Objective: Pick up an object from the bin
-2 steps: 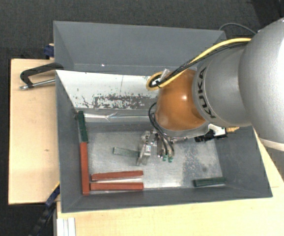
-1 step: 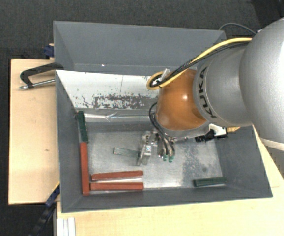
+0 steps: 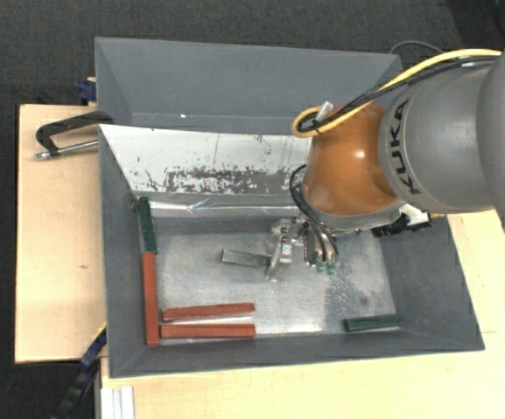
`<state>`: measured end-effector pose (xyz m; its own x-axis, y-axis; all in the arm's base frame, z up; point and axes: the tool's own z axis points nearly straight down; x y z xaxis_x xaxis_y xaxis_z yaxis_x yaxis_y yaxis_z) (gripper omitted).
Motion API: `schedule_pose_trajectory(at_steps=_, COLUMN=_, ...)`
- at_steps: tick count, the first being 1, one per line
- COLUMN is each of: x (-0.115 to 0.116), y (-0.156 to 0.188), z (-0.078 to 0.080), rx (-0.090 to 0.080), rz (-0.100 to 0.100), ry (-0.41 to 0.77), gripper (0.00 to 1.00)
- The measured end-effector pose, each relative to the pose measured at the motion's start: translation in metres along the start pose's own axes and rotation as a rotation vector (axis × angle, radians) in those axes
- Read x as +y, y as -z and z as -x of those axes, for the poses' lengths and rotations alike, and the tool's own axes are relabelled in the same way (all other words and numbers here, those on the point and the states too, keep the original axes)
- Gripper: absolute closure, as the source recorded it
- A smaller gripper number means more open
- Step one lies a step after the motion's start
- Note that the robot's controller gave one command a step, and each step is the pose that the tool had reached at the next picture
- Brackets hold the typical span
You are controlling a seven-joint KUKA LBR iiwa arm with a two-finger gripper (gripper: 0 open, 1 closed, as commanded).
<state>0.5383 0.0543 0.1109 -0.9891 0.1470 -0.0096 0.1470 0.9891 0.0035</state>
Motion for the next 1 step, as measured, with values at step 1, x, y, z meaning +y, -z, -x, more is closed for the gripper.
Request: schedule_pose_trajectory(at_steps=1, x=0.0299, y=0.1702, z=-0.0167, rx=0.002, rz=0.0, ry=-0.036, gripper=1.0)
